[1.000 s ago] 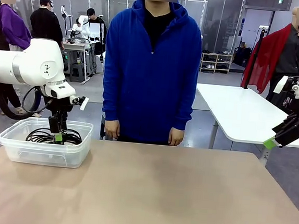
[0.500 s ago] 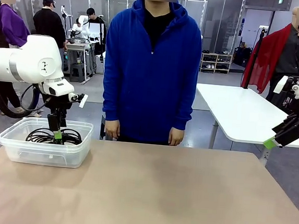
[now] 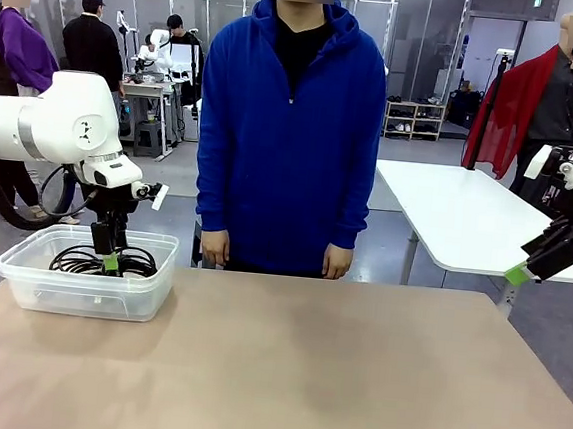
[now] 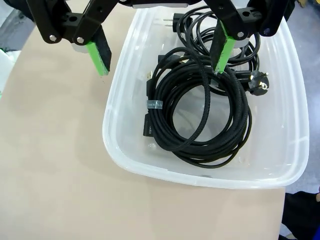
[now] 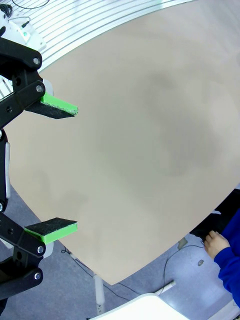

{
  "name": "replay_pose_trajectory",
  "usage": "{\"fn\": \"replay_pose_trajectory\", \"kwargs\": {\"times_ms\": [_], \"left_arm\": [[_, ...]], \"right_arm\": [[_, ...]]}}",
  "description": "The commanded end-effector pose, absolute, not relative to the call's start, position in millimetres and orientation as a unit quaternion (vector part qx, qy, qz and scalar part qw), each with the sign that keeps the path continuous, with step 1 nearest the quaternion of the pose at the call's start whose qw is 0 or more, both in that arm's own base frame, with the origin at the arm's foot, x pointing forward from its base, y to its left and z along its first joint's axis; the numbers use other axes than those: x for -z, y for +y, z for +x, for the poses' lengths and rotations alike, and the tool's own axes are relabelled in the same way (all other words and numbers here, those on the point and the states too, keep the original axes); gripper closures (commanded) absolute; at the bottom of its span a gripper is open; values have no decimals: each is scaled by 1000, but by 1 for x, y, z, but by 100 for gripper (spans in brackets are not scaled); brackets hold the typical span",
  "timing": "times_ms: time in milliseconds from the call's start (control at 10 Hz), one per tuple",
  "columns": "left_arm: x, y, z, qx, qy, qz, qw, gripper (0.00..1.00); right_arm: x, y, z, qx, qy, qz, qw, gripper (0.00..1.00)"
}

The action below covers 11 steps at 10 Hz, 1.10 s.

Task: Organize and store the cables.
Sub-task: Place the USB Extension Cable into the Organizing box.

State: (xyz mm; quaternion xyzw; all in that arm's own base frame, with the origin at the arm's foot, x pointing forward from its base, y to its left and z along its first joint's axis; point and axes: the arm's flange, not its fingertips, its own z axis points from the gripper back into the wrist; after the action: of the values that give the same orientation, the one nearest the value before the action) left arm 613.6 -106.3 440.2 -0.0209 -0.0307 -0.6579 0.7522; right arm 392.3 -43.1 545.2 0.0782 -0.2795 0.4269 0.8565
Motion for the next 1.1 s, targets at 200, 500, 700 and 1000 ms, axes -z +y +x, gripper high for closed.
{"fn": "replay_pose_trajectory", "kwargs": {"times_ms": [200,500,700,1000], "left_arm": [[-444,-106,617,661,-30,-19,749,0],[-444,-106,617,661,-30,-19,749,0],[-444,-106,617,661,-30,-19,749,0],[-444,-106,617,661,-30,-19,749,0]], "right_arm": [[-545,-42,394,-423,-283,83,857,0],[-545,-42,394,-423,-283,83,857,0],[-545,-42,394,-423,-283,83,857,0],[-545,-42,394,-423,-283,83,857,0]]}}
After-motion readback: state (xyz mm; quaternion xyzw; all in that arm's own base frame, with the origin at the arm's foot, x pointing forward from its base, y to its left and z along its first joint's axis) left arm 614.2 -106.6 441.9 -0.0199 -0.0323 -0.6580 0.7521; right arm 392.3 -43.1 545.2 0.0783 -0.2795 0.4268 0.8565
